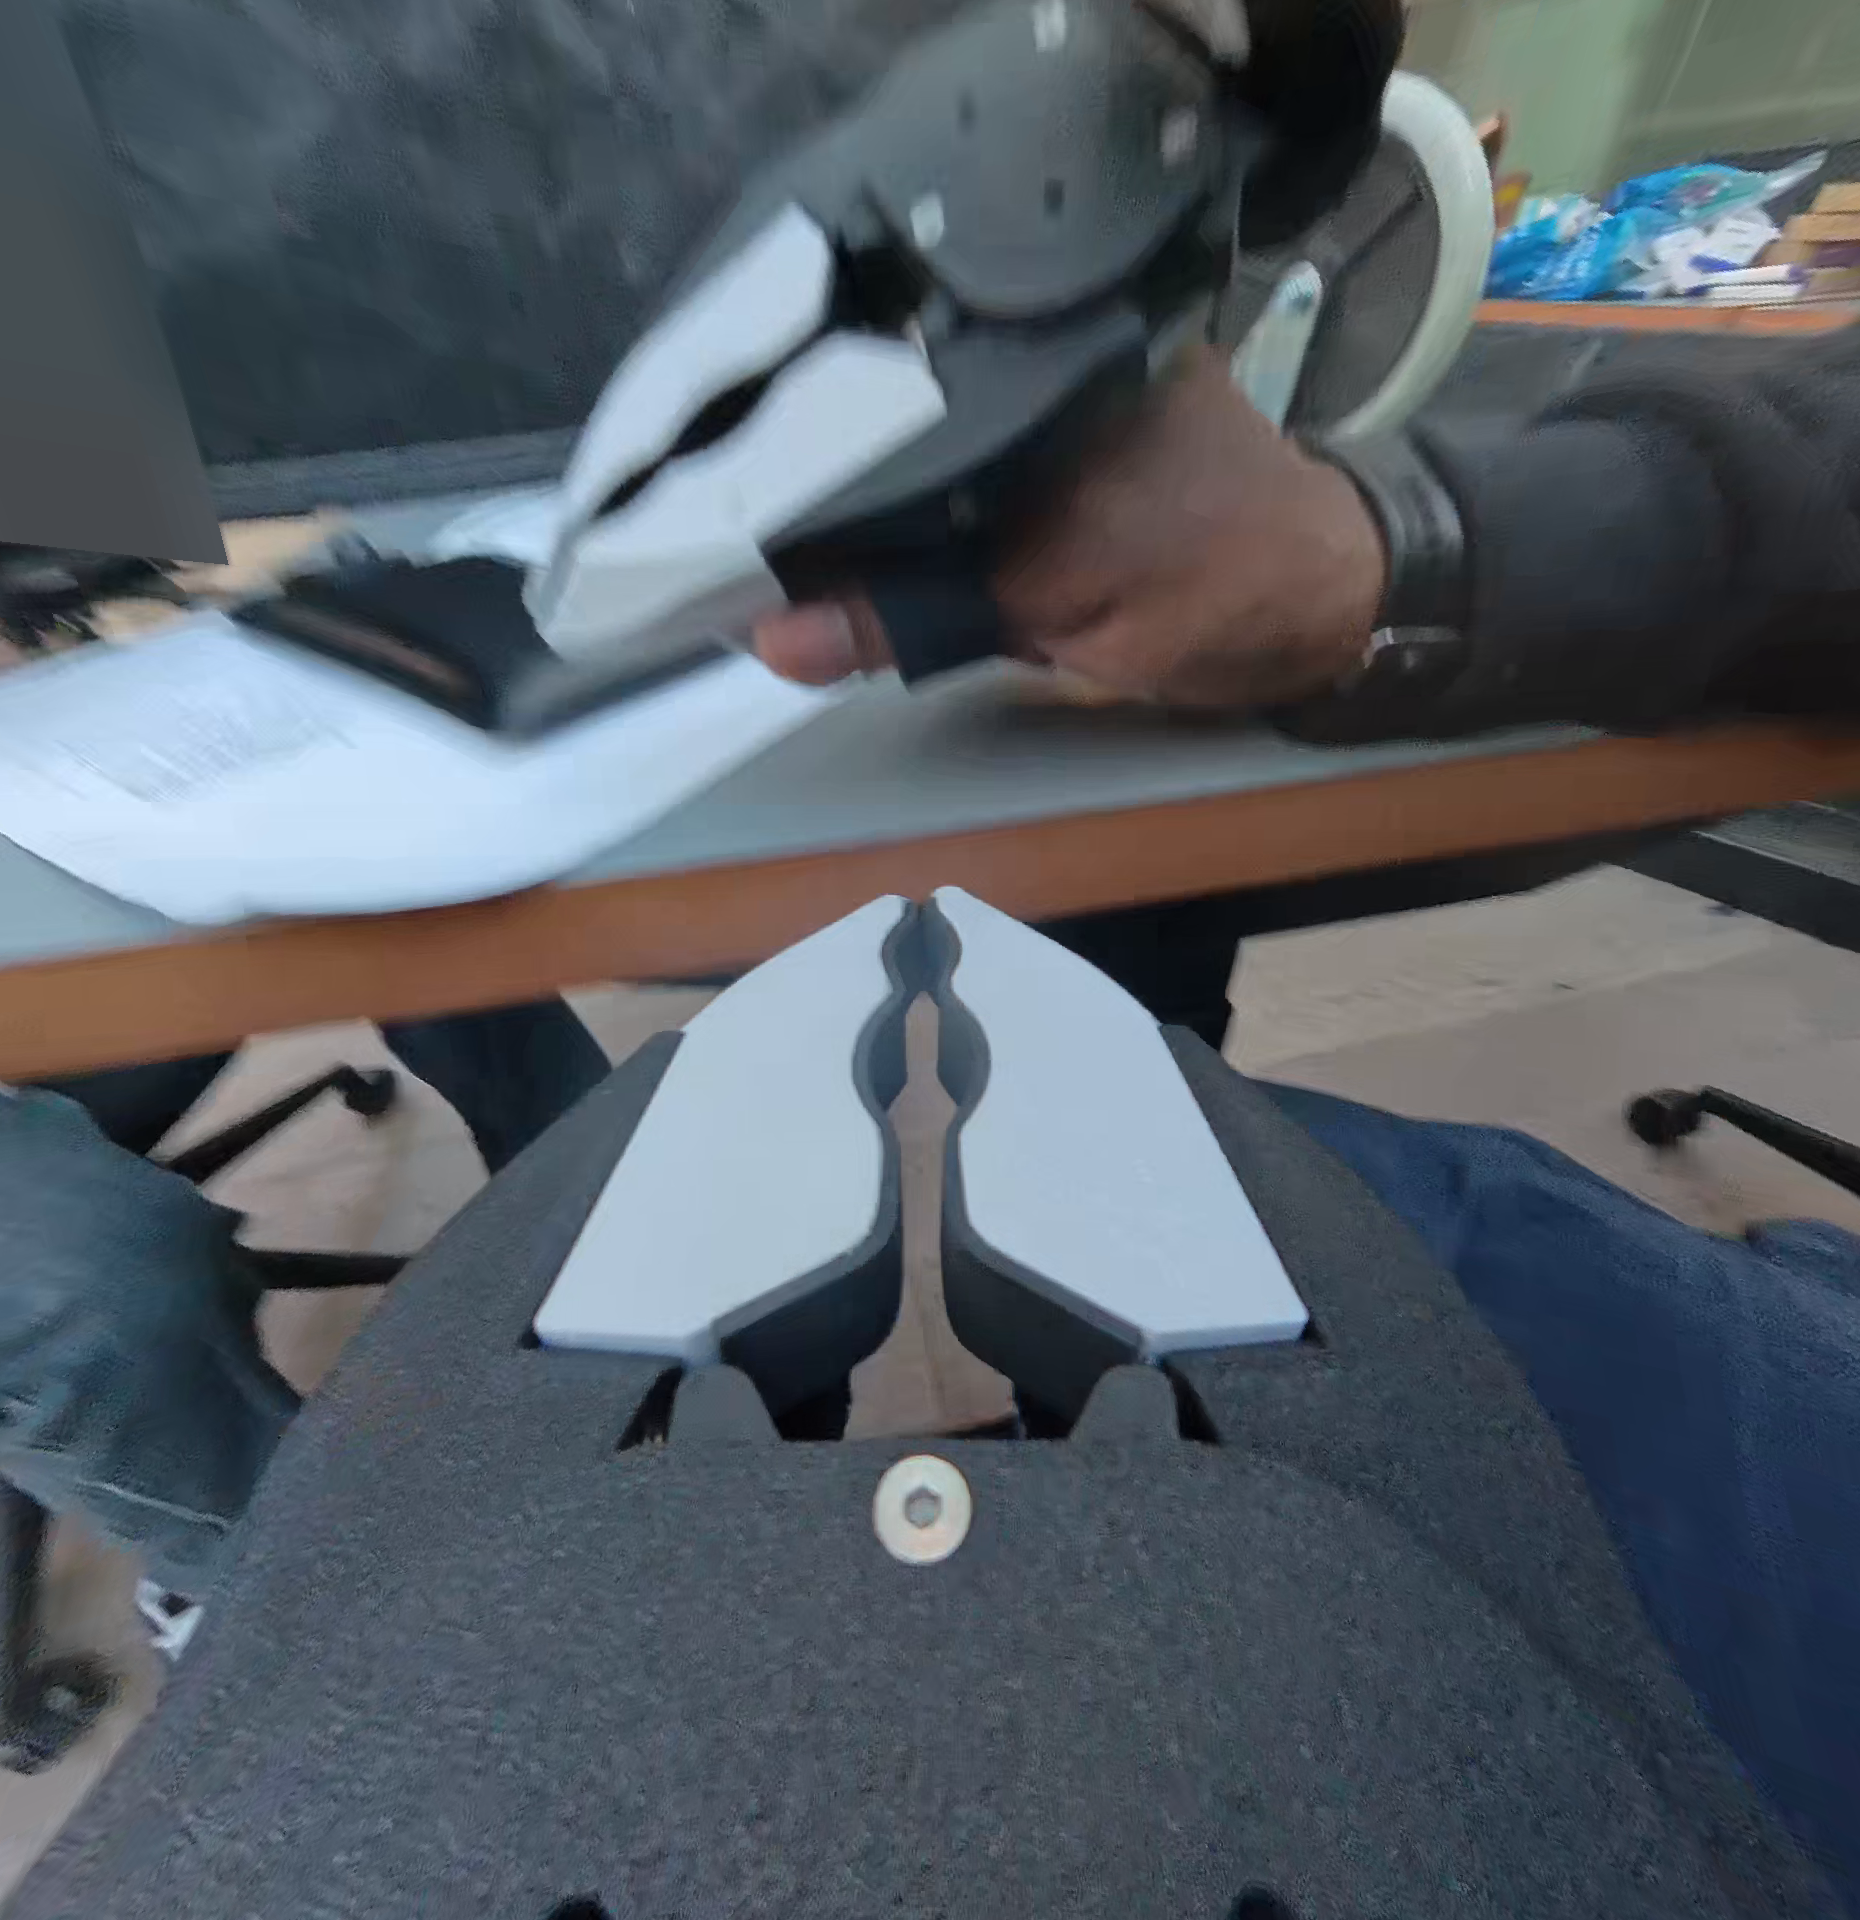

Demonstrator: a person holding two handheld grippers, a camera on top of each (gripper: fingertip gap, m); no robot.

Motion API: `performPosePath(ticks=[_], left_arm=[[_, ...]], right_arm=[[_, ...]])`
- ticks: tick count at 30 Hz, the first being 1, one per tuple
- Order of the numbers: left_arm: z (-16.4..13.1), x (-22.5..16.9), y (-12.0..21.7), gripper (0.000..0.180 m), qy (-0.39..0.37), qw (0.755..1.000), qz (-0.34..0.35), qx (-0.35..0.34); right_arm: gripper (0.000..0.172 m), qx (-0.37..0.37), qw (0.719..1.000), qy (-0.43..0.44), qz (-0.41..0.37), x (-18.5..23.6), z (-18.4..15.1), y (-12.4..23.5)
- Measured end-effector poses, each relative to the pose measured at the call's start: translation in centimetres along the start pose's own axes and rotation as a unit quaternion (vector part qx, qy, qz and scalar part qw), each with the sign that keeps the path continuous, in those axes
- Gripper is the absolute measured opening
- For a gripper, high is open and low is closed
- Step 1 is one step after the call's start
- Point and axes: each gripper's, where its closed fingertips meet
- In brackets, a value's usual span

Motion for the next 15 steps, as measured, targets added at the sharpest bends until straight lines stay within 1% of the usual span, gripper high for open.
performPosePath(ticks=[2, 3, 4, 6, 8, 9, 11, 13, 15], left_arm=[[5.5, 2.4, 0.0, 0.0, -0.055, 0.995, 0.055, -0.056], [8.0, 3.3, -0.5, 0.0, -0.073, 0.991, 0.071, -0.083], [10.0, 4.1, -1.6, 0.0, -0.076, 0.989, 0.079, -0.097], [13.2, 4.9, -4.6, 0.0, -0.062, 0.99, 0.066, -0.11], [14.8, 5.4, -8.3, 0.0, -0.038, 0.993, 0.056, -0.1], [15.5, 5.7, -9.9, 0.0, -0.028, 0.992, 0.064, -0.104], [16.9, 5.7, -12.2, 0.0, -0.026, 0.987, 0.075, -0.138], [17.1, 5.4, -14.5, 0.0, -0.028, 0.986, 0.085, -0.144], [16.2, 5.0, -16.4, 0.0, -0.026, 0.987, 0.089, -0.134]], right_arm=[[0.0, -0.019, 0.998, -0.04, -0.033, -2.1, -0.1, 0.6], [0.0, -0.027, 0.996, -0.061, -0.052, -3.4, -0.3, 1.0], [0.0, -0.027, 0.994, -0.081, -0.074, -4.8, -0.8, 1.3], [0.0, -0.018, 0.985, -0.116, -0.125, -7.9, -2.4, 2.4], [0.0, -0.016, 0.974, -0.174, -0.143, -9.8, -4.1, 3.5], [0.0, -0.012, 0.97, -0.197, -0.145, -10.1, -5.0, 3.9], [0.0, 0.003, 0.964, -0.211, -0.16, -10.6, -6.6, 4.4], [0.0, 0.006, 0.96, -0.22, -0.175, -11.3, -7.1, 4.7], [0.0, 0.011, 0.958, -0.223, -0.18, -11.7, -7.5, 4.6]])
Point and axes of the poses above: each gripper's, where its closed fingertips meet, y back along the fingers, z out of its top, x = y × z across the jaws, and after that the axes turned 5 degrees about x, right-handed
